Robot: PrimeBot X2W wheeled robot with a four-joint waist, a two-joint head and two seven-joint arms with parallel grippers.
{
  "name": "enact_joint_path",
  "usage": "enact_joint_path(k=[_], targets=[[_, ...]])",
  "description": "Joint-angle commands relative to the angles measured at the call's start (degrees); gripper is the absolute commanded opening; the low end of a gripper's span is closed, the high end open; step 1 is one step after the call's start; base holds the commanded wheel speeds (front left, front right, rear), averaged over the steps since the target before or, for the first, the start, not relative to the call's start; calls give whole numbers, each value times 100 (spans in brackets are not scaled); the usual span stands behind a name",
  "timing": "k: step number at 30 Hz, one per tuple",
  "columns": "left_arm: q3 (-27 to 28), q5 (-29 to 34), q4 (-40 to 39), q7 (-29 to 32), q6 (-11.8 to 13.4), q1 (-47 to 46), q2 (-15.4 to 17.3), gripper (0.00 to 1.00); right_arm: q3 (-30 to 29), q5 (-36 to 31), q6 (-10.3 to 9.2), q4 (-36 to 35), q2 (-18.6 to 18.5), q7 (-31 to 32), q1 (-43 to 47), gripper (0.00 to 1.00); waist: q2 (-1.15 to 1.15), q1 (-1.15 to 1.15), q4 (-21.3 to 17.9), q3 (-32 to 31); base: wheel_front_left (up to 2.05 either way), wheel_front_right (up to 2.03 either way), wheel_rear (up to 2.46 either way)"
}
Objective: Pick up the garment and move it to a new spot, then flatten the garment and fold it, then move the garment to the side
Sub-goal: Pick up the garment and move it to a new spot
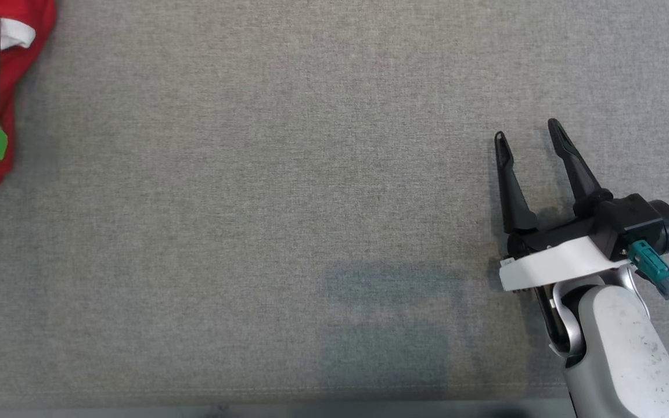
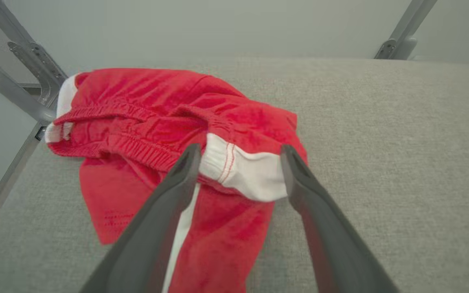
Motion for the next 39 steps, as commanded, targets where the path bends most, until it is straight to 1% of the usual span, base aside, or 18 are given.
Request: enact_joint_path(k=[1,9,10,11,12,13,15,21,26,32,36,39], targets=[[-51,-70,104,-56,-10,-135,117,100,-22,-45,-7,-46,-10,-37,-54,100,0,-1,-175,197,0,0,0],[-240,-55,635,-322,-10,-238,135,100,17,-47,-7,-32,-10,-52,-83,100,0,-1,-270,214,0,0,0],[-267,-33,710,-363,-10,-248,135,52,22,-40,-7,-19,-10,-54,-88,100,0,-1,-282,197,0,0,0],[-289,-23,775,-411,-10,-263,126,46,22,-34,-7,-6,-10,-50,-90,100,0,-1,-288,174,0,0,0],[-289,-3,840,-488,-10,-288,114,37,8,-33,-7,1,-10,-50,-87,100,0,-1,-292,154,0,0,0],[-289,9,906,-573,-9,-303,93,0,2,-34,-7,10,-10,-58,-79,100,0,-1,-297,123,0,0,0],[-290,26,1019,-724,-9,-327,64,0,-14,-28,-7,31,-10,-60,-58,100,0,-1,-303,60,0,0,0],[-245,117,1262,-1181,15,-439,155,0,-44,-2,-7,103,-10,-91,26,100,0,-1,-305,-178,0,0,0],[-304,180,1283,-1366,8,-538,261,0,-32,74,-7,193,-10,-124,75,100,0,-1,-289,-438,0,0,0],[-462,318,1076,-1374,2,-642,354,0,25,205,-7,353,-10,-196,108,100,0,-1,-307,-806,0,0,0],[-667,422,772,-1266,-4,-740,408,0,72,330,-7,527,-10,-264,157,100,0,-1,-380,-1198,0,0,0],[-837,491,465,-1141,-5,-818,386,0,93,436,-7,648,-11,-307,220,100,0,-1,-461,-1498,0,0,0]])
